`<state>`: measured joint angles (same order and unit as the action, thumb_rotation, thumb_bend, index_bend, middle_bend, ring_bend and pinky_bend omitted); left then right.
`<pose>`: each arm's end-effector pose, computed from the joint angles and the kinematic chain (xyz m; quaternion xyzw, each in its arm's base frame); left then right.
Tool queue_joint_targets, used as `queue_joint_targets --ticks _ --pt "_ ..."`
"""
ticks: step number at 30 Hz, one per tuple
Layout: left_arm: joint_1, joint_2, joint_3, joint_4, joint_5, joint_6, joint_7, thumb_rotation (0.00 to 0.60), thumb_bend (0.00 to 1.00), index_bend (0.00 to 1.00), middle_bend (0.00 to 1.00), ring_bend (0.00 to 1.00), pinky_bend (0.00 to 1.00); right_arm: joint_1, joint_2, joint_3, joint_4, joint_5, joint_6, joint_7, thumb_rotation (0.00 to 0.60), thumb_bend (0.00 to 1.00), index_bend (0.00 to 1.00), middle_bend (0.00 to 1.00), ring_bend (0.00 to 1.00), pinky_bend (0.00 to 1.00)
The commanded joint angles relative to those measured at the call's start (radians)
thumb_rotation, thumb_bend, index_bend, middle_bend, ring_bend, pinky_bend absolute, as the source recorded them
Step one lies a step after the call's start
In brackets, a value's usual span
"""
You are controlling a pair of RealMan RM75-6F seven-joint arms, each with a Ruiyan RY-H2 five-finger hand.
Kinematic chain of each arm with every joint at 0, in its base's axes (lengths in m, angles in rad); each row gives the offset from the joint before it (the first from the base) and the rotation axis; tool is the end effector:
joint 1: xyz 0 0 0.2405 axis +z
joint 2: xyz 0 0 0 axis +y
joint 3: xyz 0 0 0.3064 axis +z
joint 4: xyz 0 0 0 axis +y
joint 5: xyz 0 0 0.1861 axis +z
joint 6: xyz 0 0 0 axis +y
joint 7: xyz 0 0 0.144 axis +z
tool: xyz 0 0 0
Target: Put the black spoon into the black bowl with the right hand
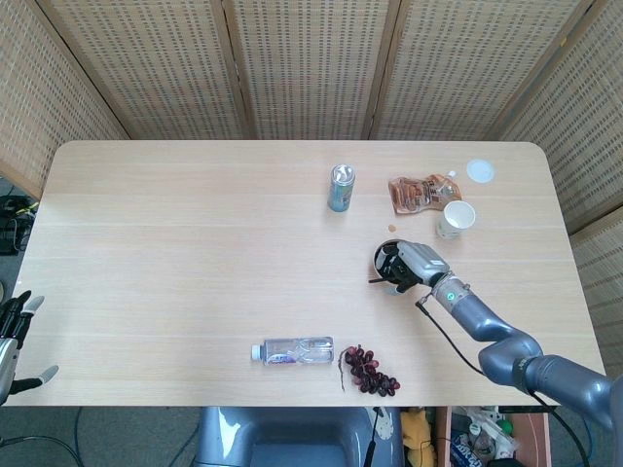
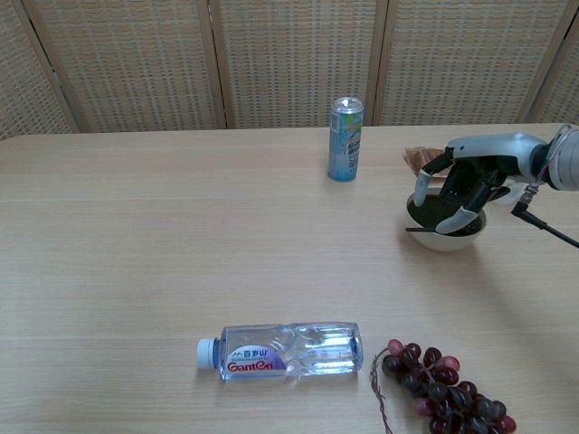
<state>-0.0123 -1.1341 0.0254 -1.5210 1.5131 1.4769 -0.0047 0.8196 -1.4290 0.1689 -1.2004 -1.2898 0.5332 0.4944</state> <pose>-0.3781 0.1427 0.1943 -0.6103 -0.4087 -0.3234 0.5967 -0.2360 -0.4237 0.0391 0.6768 -0.5804 0.3279 0.3124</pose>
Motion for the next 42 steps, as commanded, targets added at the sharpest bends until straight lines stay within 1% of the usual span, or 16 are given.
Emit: queue_joint_targets --ticks 1,3,6,9,11,12,15,16,19,24,26,28,30,37,40,42 --pt "0.002 0.001 -0.001 0.0 -0.002 0.004 -0.001 0.6 0.04 0.0 0.0 0.0 0.0 -0.02 0.019 0.008 -0.041 0.004 0.039 0.004 0.6 0.06 0.44 0.93 0.96 1.0" --pt "0.002 0.002 -0.003 0.001 -0.003 0.006 -0.001 0.6 0.03 0.0 0.0 0.0 0.0 -0.042 0.037 0.014 -0.079 -0.003 0.092 -0.002 0.6 0.05 0.44 0.9 0.96 1.0" --pt "0.003 0.001 -0.007 0.003 -0.005 0.011 0.003 0.6 0.03 0.0 0.0 0.0 0.0 -0.08 0.065 0.021 -0.138 -0.002 0.169 -0.015 0.6 0.06 0.44 0.82 0.94 1.0" --pt "0.005 -0.001 -0.013 0.005 -0.007 0.021 0.005 0.6 0.04 0.0 0.0 0.0 0.0 -0.135 0.1 0.031 -0.22 0.021 0.262 -0.034 0.6 0.06 0.44 0.72 0.85 1.0" --pt "0.005 0.0 -0.014 0.006 -0.008 0.021 0.004 0.6 0.04 0.0 0.0 0.0 0.0 -0.172 0.124 0.029 -0.269 0.032 0.318 -0.055 0.6 0.06 0.44 0.65 0.75 0.97" --pt "0.005 0.0 -0.015 0.007 -0.008 0.022 0.004 0.6 0.04 0.0 0.0 0.0 0.0 -0.186 0.131 0.026 -0.286 0.032 0.34 -0.066 0.6 0.06 0.44 0.62 0.71 0.94" --pt "0.004 0.0 -0.018 0.01 -0.011 0.022 0.003 0.6 0.04 0.0 0.0 0.0 0.0 -0.23 0.146 0.016 -0.33 0.026 0.418 -0.111 0.6 0.08 0.44 0.54 0.59 0.8" --pt "0.004 -0.001 -0.02 0.013 -0.011 0.024 0.001 0.6 0.04 0.0 0.0 0.0 0.0 -0.253 0.148 0.009 -0.343 0.015 0.465 -0.141 0.6 0.1 0.44 0.52 0.55 0.76" --pt "0.002 -0.004 -0.024 0.022 -0.009 0.029 0.003 0.6 0.04 0.0 0.0 0.0 0.0 -0.298 0.148 -0.005 -0.364 0.003 0.546 -0.196 0.6 0.14 0.44 0.46 0.47 0.65" --pt "0.003 -0.014 -0.03 0.036 0.002 0.049 0.01 0.6 0.04 0.0 0.0 0.0 0.0 -0.347 0.14 -0.024 -0.369 -0.023 0.649 -0.297 0.6 0.17 0.44 0.35 0.33 0.47" --pt "0.003 -0.016 -0.03 0.04 0.006 0.053 0.009 0.6 0.03 0.0 0.0 0.0 0.0 -0.378 0.131 -0.037 -0.366 -0.043 0.721 -0.389 0.6 0.19 0.43 0.31 0.28 0.4" --pt "0.002 -0.016 -0.029 0.038 0.013 0.057 0.012 0.6 0.03 0.0 0.0 0.0 0.0 -0.424 0.107 -0.061 -0.353 -0.07 0.827 -0.551 0.6 0.2 0.39 0.26 0.22 0.32" --pt "0.003 -0.017 -0.028 0.038 0.018 0.06 0.013 0.6 0.04 0.0 0.0 0.0 0.0 -0.445 0.098 -0.069 -0.361 -0.072 0.86 -0.61 0.6 0.2 0.35 0.21 0.16 0.25" --pt "0.006 -0.023 -0.019 0.036 0.038 0.072 0.021 0.6 0.04 0.0 0.0 0.0 0.0 -0.509 0.099 -0.107 -0.391 -0.089 0.927 -0.733 0.6 0.2 0.3 0.15 0.09 0.17" --pt "0.009 -0.024 -0.014 0.032 0.052 0.082 0.024 0.6 0.03 0.0 0.0 0.0 0.0 -0.545 0.098 -0.124 -0.403 -0.101 0.971 -0.793 0.6 0.2 0.29 0.14 0.08 0.16" --pt "0.011 -0.022 -0.006 0.028 0.062 0.083 0.027 0.6 0.04 0.0 0.0 0.0 0.0 -0.566 0.101 -0.13 -0.418 -0.103 0.992 -0.8 0.6 0.2 0.29 0.14 0.08 0.16"
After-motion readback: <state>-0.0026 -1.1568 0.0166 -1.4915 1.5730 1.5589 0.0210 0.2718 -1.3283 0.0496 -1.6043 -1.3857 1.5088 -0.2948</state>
